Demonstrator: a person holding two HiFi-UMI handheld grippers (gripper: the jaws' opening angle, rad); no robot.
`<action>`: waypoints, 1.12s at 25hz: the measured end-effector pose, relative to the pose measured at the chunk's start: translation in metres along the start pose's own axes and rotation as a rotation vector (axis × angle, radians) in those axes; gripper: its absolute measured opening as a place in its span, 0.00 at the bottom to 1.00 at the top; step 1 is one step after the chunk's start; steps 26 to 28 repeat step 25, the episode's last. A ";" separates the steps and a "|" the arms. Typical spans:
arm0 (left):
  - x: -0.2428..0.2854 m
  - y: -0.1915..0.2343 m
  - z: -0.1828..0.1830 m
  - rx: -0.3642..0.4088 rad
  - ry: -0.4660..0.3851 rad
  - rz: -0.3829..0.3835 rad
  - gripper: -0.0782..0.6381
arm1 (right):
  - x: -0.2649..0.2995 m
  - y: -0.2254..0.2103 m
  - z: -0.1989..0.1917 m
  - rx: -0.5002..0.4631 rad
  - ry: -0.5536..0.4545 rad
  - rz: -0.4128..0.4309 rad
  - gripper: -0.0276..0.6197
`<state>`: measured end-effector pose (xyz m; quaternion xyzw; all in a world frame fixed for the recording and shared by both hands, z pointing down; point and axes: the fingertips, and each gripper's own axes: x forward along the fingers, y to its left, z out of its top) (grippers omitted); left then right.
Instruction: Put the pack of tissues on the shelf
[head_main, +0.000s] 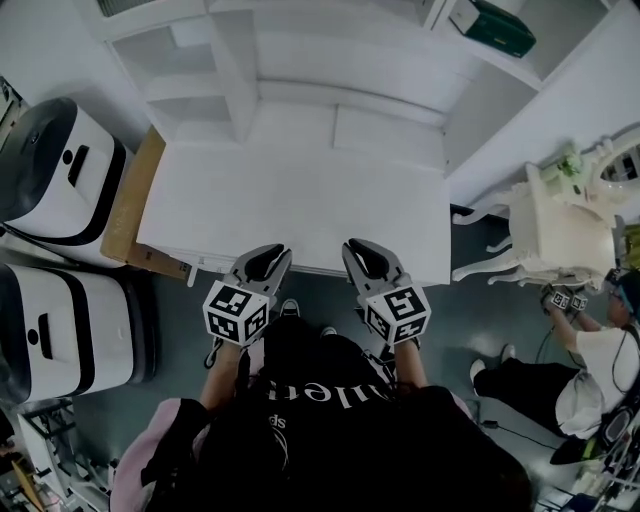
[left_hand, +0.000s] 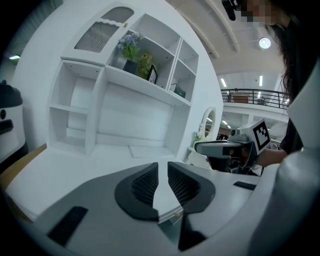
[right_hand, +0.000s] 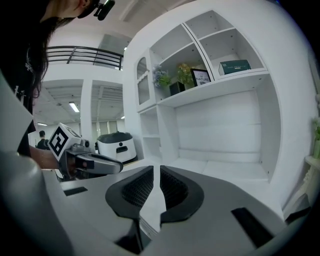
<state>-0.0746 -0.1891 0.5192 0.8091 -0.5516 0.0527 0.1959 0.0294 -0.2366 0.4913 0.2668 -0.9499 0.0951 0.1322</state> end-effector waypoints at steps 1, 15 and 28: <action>-0.001 -0.004 0.001 -0.002 -0.005 0.006 0.20 | -0.003 0.001 -0.001 -0.002 0.000 0.009 0.15; -0.017 -0.036 -0.002 -0.011 -0.030 0.039 0.20 | -0.027 0.009 -0.005 -0.016 -0.018 0.058 0.15; -0.015 -0.037 -0.003 -0.008 -0.026 0.038 0.20 | -0.029 0.005 -0.006 -0.016 -0.012 0.054 0.15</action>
